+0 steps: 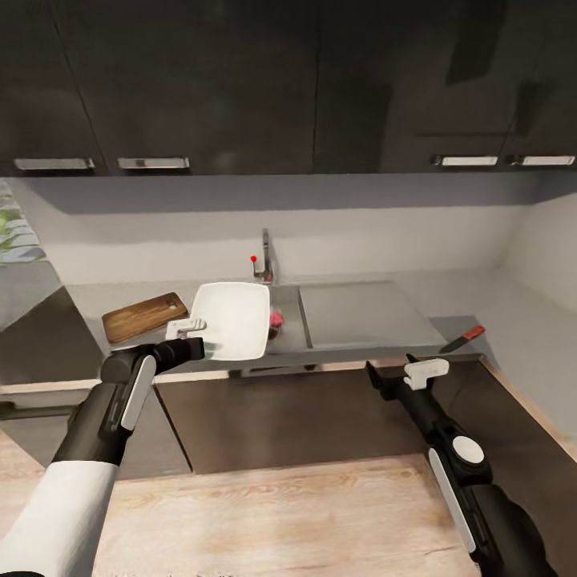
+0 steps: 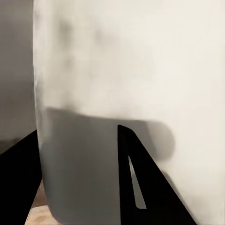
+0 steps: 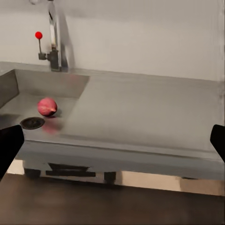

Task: In the kitchen, take the Vidalia onion out of the sink, dice it on the chopping board with the paring knife, put the diced onion into the bowl on the countertop, then place both the paring knife and the chopping board into the sink.

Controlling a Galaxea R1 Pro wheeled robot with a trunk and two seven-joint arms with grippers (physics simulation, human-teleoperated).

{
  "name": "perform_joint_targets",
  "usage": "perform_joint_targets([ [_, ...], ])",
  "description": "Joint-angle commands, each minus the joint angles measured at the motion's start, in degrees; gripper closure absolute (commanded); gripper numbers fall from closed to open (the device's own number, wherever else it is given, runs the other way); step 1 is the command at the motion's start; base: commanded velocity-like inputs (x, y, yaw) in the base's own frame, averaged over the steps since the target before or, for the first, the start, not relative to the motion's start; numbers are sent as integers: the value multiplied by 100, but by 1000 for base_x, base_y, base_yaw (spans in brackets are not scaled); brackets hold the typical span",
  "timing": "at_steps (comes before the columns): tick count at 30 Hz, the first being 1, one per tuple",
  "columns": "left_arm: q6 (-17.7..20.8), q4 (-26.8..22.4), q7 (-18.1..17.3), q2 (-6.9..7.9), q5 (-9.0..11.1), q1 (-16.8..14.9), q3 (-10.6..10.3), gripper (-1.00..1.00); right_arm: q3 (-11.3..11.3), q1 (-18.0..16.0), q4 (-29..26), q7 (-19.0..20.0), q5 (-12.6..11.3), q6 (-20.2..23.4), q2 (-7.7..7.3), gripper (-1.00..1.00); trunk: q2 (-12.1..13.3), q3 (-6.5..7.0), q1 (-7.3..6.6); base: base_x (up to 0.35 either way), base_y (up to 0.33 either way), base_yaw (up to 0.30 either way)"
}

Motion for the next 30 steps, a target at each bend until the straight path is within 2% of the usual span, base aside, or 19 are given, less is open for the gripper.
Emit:
perform_joint_targets([
  [1,31,-2,-22,-2,13,-7,8,100,-50,-3,-10,-105,3,34,-1,-100,-12,-12,3,0,0,297],
  [3,31,-2,-22,-2,13,-7,8,100,-68,-3,-10,-219,3,34,-1,-100,-12,-12,3,0,0,297],
  [6,31,-2,-22,-2,13,-7,8,100,-86,-3,-10,-587,-3,34,0,-100,-12,-12,3,0,0,296],
  [9,31,-2,-22,-2,13,-7,8,100,-89,-3,-10,-698,-5,34,5,-100,-12,-12,3,0,0,296],
  [18,31,-2,-22,-2,13,-7,8,100,-70,-3,-10,-743,-6,33,8,-100,-12,-12,3,0,60,276],
  [30,31,-2,-22,-2,13,-7,8,100,-57,-3,-10,-726,-12,17,8,-100,-12,-12,3,0,284,25],
])
